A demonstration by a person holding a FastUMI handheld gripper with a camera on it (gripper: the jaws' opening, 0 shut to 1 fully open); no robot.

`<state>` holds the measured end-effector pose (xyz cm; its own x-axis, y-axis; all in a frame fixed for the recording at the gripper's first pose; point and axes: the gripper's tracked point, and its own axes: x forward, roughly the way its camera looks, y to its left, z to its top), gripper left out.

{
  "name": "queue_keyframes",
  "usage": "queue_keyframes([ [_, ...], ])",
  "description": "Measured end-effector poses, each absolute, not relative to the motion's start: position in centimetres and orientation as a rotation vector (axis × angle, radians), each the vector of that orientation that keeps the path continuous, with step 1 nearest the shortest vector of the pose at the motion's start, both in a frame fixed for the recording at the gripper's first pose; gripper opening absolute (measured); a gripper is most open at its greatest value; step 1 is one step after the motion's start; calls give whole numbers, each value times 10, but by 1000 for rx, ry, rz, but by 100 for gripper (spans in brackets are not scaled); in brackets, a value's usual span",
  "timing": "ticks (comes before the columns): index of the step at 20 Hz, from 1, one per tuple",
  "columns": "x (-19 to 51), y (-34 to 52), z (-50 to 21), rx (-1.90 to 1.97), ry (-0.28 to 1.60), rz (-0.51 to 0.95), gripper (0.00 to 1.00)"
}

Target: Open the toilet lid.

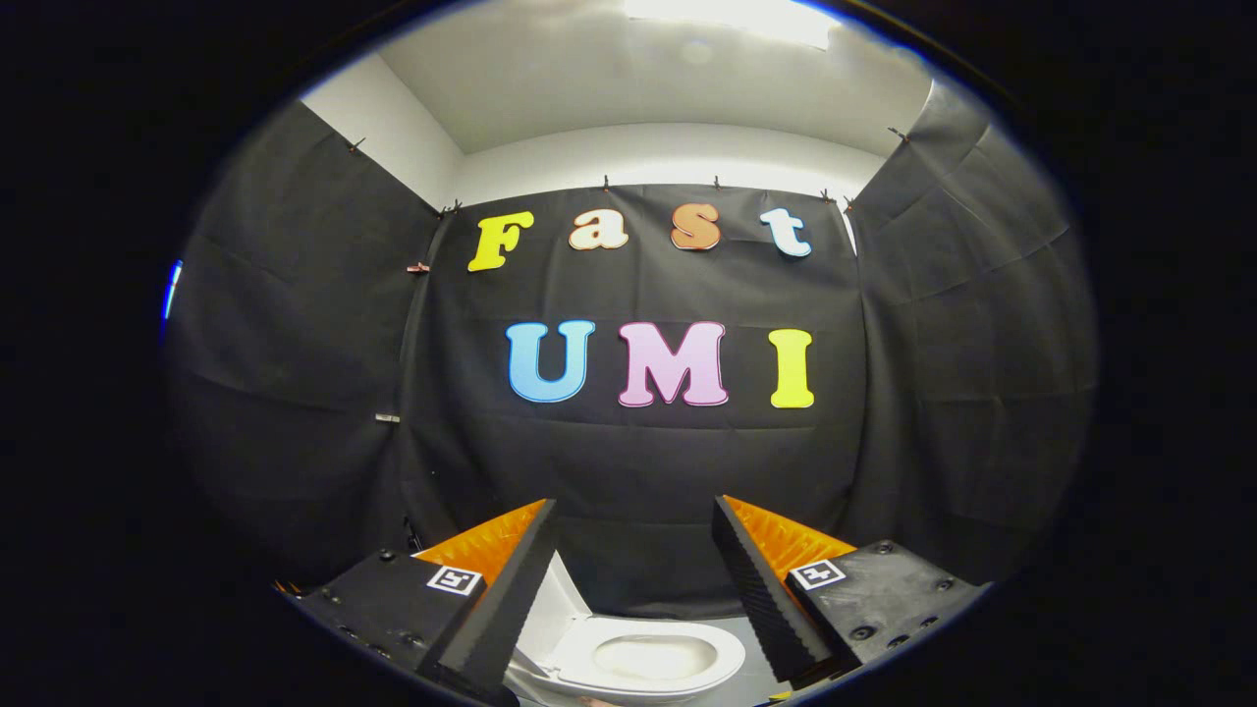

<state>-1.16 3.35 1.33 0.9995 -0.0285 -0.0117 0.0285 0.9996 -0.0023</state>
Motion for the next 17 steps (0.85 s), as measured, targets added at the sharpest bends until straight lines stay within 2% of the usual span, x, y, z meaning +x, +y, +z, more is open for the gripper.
queue_keyframes([
  [17,-14,39,17,-5,7,-24,98],
])
